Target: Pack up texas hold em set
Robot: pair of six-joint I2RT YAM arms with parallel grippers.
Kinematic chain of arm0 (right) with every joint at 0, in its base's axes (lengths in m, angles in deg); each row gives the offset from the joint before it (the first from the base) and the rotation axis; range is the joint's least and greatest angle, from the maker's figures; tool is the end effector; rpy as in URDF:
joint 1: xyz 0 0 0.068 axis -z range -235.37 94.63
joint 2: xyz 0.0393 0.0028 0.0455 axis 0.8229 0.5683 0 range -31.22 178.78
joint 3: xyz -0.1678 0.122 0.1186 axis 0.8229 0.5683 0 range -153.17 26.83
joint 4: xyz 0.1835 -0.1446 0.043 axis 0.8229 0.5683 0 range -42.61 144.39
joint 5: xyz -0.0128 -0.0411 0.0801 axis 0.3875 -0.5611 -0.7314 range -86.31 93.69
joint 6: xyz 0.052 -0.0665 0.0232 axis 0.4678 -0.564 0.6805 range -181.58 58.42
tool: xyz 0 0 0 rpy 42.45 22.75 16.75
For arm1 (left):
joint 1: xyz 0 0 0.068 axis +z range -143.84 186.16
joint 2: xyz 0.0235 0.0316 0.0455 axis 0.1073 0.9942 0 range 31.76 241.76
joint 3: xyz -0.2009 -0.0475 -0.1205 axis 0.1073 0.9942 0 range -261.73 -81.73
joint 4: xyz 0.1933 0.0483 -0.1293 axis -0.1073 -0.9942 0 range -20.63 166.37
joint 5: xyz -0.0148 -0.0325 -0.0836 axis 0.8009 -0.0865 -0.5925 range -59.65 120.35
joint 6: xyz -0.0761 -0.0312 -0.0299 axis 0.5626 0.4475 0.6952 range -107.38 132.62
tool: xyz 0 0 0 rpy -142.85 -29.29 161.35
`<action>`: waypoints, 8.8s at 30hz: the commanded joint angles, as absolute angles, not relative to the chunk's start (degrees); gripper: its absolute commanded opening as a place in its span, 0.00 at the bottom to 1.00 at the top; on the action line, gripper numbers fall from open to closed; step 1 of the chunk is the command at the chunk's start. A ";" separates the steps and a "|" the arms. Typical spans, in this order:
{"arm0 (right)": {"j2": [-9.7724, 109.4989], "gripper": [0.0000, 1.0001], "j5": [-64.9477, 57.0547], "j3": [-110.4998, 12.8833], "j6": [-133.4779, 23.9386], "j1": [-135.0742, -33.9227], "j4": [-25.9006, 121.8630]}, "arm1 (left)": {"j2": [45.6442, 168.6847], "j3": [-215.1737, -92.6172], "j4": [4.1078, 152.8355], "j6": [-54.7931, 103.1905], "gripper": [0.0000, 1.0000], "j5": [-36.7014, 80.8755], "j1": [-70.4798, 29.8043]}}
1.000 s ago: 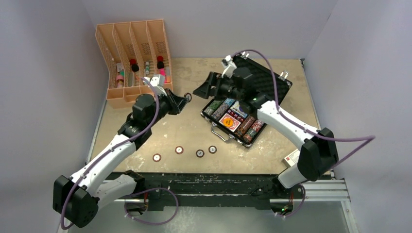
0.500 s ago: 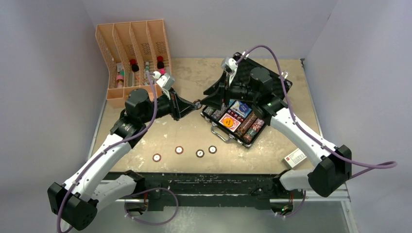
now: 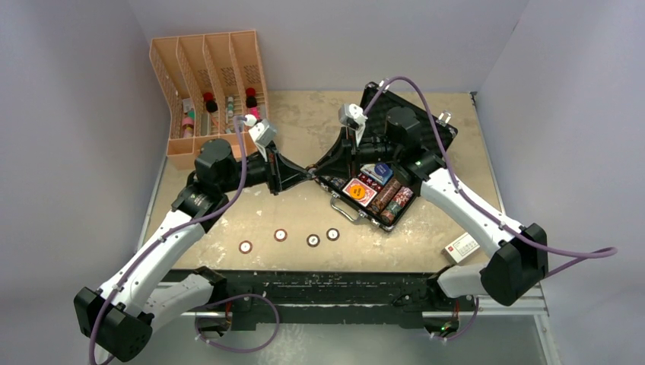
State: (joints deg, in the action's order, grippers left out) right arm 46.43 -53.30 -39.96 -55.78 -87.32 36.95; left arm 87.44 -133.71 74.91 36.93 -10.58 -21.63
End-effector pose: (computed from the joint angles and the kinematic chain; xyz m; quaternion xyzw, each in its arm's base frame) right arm 0.2320 0.2215 0.3538 -0.4685 0.5316 0.5207 0.4763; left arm 0.1936 -0.1595 0.3364 0.2568 0.6841 -0.5094 0.4545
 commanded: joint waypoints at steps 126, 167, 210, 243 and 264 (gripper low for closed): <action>64.00 0.59 17.54 -43.28 -29.93 -104.74 72.58 | 77.54 -132.88 58.88 43.56 0.61 54.09 -21.53; 83.21 0.32 21.13 -52.69 -40.27 -94.13 52.88 | 80.42 -132.93 59.36 44.59 0.61 55.41 -21.53; 71.83 0.58 17.19 -38.93 -20.06 -115.28 79.47 | 80.69 -133.44 56.47 49.27 0.73 56.78 -21.48; 76.18 0.36 15.54 -43.13 -25.00 -109.73 82.36 | 79.05 -129.32 57.86 50.68 0.73 54.03 -21.52; 58.83 0.36 13.78 -41.73 -14.78 -99.34 63.63 | 89.48 -108.95 96.92 59.51 0.68 24.85 -26.56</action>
State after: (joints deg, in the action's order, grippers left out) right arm 63.22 15.77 -41.31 -19.59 -101.41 70.50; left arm 88.29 -110.92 81.56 59.23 28.74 -23.73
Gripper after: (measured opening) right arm 0.432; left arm 0.692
